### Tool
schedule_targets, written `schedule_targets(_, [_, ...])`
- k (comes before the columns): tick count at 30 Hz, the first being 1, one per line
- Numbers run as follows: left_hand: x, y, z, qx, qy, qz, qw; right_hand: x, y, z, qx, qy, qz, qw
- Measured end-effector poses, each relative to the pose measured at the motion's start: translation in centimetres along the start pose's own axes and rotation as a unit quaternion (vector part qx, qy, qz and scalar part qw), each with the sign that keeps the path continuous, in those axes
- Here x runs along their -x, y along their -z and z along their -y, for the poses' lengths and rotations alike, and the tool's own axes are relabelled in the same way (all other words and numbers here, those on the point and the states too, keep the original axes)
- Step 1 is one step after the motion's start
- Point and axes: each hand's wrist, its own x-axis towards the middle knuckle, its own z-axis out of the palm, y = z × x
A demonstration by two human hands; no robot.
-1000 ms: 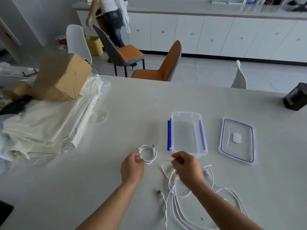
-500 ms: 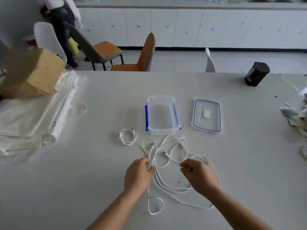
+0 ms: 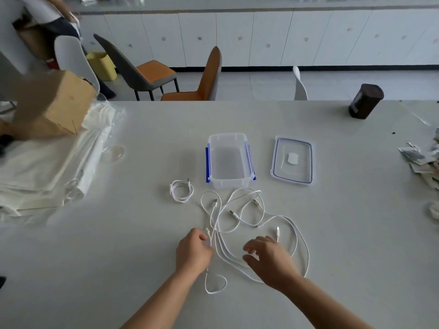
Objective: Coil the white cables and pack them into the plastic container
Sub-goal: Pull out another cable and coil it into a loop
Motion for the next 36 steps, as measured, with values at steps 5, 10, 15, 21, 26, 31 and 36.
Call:
schedule_targets(5, [1.2, 3.2, -1.5, 0.306, 0.023, 0.05, 0.951, -1.7, 0.5, 2.4, -0.086, -0.025, -0.062, 0.994])
schedule_targets(10, [2.4, 5.8, -3.5, 0.345, -0.053, 0.069, 0.935, -5.3, 3.5, 7.5, -0.466, -0.154, 0.029, 0.871])
schedule_targets(15, [3.1, 8.1, -4.0, 0.346, -0.107, 0.11, 0.926, -8.3, 6.9, 8.4, -0.578, -0.147, -0.058, 0.8])
schedule_targets(21, [3.2, 10.2, -5.5, 0.35, -0.171, 0.158, 0.907, -9.3, 8.0, 7.7, 0.025, 0.25, 0.074, 0.965])
schedule_targets(26, [1.7, 11.3, -6.4, 0.443, -0.147, 0.095, 0.879, -8.8, 10.4, 6.8, -0.165, 0.14, 0.115, 0.97])
schedule_targets(31, [-1.3, 11.5, -5.4, 0.693, -0.038, 0.107, 0.712, -7.4, 12.1, 3.9, -0.342, 0.078, -0.027, 0.936])
schedule_targets(36, [-4.5, 14.6, -2.5, 0.757, 0.01, -0.02, 0.653, -6.3, 14.8, -1.1, -0.455, -0.004, -0.245, 0.856])
